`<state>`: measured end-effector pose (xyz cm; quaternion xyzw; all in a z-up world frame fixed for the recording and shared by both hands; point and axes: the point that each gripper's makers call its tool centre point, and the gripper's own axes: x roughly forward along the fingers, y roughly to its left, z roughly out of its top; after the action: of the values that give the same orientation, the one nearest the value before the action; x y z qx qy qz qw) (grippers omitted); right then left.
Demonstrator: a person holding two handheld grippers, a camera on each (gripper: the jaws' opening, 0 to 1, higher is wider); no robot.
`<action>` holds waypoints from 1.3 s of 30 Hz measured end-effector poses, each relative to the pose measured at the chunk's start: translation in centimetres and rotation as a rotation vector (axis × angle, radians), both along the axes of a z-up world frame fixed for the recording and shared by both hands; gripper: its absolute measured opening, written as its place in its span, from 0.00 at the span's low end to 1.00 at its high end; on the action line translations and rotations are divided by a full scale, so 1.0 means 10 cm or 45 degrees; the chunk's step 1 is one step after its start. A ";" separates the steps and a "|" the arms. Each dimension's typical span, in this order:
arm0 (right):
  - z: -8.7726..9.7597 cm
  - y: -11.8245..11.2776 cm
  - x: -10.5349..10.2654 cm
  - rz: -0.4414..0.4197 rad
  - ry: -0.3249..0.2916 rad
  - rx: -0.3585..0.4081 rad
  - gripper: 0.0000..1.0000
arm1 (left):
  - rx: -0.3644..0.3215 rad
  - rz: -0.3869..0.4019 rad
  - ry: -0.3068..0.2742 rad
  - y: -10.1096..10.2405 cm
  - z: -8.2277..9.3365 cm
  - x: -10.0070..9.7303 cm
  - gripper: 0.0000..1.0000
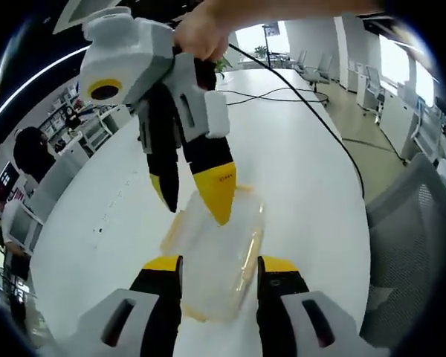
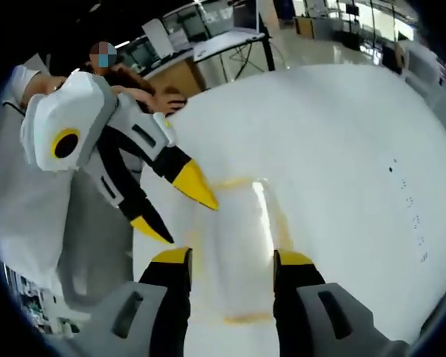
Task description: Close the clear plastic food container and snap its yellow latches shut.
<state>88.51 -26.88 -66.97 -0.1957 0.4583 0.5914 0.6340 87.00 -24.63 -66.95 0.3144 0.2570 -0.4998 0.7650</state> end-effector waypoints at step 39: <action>-0.02 -0.22 -0.03 -0.561 -0.466 0.252 0.46 | -0.183 0.312 0.039 0.40 -0.08 0.19 0.37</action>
<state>88.20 -29.04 -67.13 -0.1320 0.3079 0.4364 0.8351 88.93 -20.61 -67.79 0.2176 0.2688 -0.4246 0.8368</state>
